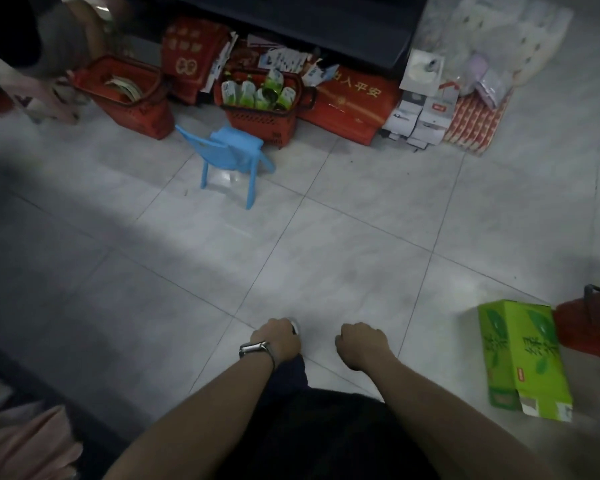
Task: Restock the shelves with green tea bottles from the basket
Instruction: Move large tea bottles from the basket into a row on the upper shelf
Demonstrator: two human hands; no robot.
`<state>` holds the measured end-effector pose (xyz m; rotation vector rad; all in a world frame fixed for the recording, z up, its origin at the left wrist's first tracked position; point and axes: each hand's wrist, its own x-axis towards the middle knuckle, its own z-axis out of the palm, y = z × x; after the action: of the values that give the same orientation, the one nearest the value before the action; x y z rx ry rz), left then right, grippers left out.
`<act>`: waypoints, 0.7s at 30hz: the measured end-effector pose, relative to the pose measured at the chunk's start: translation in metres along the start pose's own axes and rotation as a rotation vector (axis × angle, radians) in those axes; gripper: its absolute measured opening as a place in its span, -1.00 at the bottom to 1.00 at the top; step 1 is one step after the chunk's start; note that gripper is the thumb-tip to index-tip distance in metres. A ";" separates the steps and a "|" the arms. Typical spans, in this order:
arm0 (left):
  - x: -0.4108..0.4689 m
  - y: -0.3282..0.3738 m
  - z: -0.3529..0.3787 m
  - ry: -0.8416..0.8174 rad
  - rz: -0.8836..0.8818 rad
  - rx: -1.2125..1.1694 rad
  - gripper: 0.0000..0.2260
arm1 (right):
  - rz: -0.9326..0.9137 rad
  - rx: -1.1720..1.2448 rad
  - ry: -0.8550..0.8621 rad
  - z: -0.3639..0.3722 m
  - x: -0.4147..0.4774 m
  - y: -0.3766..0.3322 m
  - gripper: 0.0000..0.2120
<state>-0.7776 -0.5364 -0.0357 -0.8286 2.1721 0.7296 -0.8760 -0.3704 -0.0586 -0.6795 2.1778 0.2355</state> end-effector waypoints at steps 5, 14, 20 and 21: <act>0.057 0.006 -0.068 -0.009 0.020 0.036 -0.83 | 0.010 0.037 0.055 -0.070 0.055 -0.017 -0.64; 0.154 0.049 -0.163 -0.043 -0.030 0.047 -0.80 | -0.038 0.013 0.053 -0.186 0.156 -0.019 -0.64; 0.232 0.101 -0.229 -0.044 -0.058 0.021 -0.84 | -0.082 0.009 0.061 -0.281 0.245 0.003 -0.64; 0.243 0.111 -0.242 -0.040 -0.065 0.022 -0.84 | -0.090 -0.003 0.057 -0.296 0.254 0.008 -0.64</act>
<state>-1.0909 -0.7155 -0.0459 -0.8617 2.1037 0.6830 -1.2068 -0.5769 -0.0626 -0.7928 2.1953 0.1746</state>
